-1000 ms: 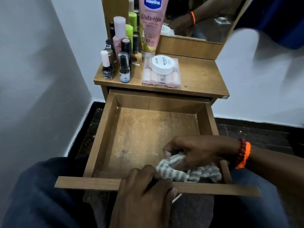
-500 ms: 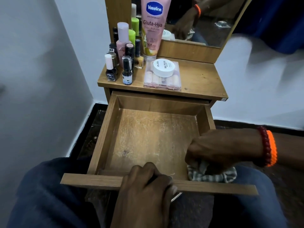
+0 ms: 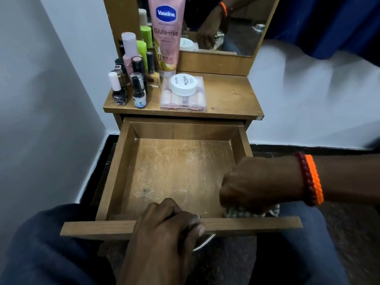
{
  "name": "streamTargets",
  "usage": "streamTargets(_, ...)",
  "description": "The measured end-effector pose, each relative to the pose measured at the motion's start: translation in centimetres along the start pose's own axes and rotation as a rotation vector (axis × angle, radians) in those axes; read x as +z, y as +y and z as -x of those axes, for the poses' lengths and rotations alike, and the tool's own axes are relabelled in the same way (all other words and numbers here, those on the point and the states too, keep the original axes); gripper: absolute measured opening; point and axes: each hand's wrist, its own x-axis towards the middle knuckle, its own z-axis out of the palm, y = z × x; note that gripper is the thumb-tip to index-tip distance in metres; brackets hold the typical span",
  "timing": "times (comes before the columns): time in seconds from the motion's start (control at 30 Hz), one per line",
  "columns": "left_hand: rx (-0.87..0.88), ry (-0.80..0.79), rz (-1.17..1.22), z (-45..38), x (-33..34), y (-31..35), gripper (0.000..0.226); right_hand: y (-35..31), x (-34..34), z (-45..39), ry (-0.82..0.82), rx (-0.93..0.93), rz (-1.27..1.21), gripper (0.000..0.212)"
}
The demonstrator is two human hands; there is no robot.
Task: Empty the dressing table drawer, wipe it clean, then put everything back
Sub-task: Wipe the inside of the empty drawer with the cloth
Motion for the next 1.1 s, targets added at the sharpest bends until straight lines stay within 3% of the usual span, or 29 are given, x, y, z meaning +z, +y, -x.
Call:
streamTargets(0.1, 0.001, -0.010, 0.014, -0.1, -0.2, 0.0, 0.020, 0.0, -0.3, -0.4, 0.085, -0.006, 0.163, 0.017)
streamTargets(0.23, -0.067, -0.062, 0.031, -0.4, -0.9, 0.2, 0.020, 2.1, -1.4, -0.4, 0.246, 0.136, 0.050, 0.018)
streamTargets(0.33, -0.144, -0.146, 0.048, -1.3, -2.4, 1.1, 0.010, 3.4, -1.6, 0.3, 0.455, 0.233, -0.409, 0.019)
streamTargets(0.4, -0.227, -0.113, 0.123, -2.5, -3.7, 1.4, 0.013, 3.3, -1.1, 0.5, 0.606, 0.111, -0.881, 0.015)
streamTargets(0.5, -0.304, -0.104, 0.238, -5.3, -4.8, 0.3, 0.023, 1.6, 0.2, -0.2, 0.646, -0.102, -1.484, 0.024)
streamTargets(0.57, -0.340, -0.141, 0.328, -6.9, -4.9, -0.4, 0.017, 0.6, 1.2, -1.1, 0.674, -0.176, -1.675, 0.034)
streamTargets(0.67, -0.409, -0.124, 0.432, -7.9, -4.3, -0.9, 0.037, 0.0, 2.0, -2.1, 0.663, -0.242, -1.951, 0.039)
streamTargets(0.77, -0.453, -0.133, 0.639, -8.6, -4.1, -1.0, 0.026, 0.1, 2.4, -2.3, 0.601, -0.286, -2.164, 0.043)
streamTargets(0.83, -0.441, -0.113, 0.629, -9.2, -4.1, -1.3, 0.029, 0.1, 2.1, -1.8, 0.538, -0.334, -2.303, 0.048)
streamTargets(0.93, -0.431, -0.061, 0.556, -10.4, -3.7, -1.6, 0.028, 0.2, 1.8, -0.7, 0.559, -0.271, -2.327, 0.071)
streamTargets(0.97, -0.426, -0.055, 0.531, -10.8, -3.6, -1.8, 0.028, 0.3, 1.7, -0.5, 0.595, -0.221, -2.258, 0.069)
streamTargets(1.1, -0.450, -0.051, 0.498, -12.7, -2.6, -2.9, 0.028, 1.5, 2.0, -0.7, 0.759, 0.292, -1.933, 0.025)
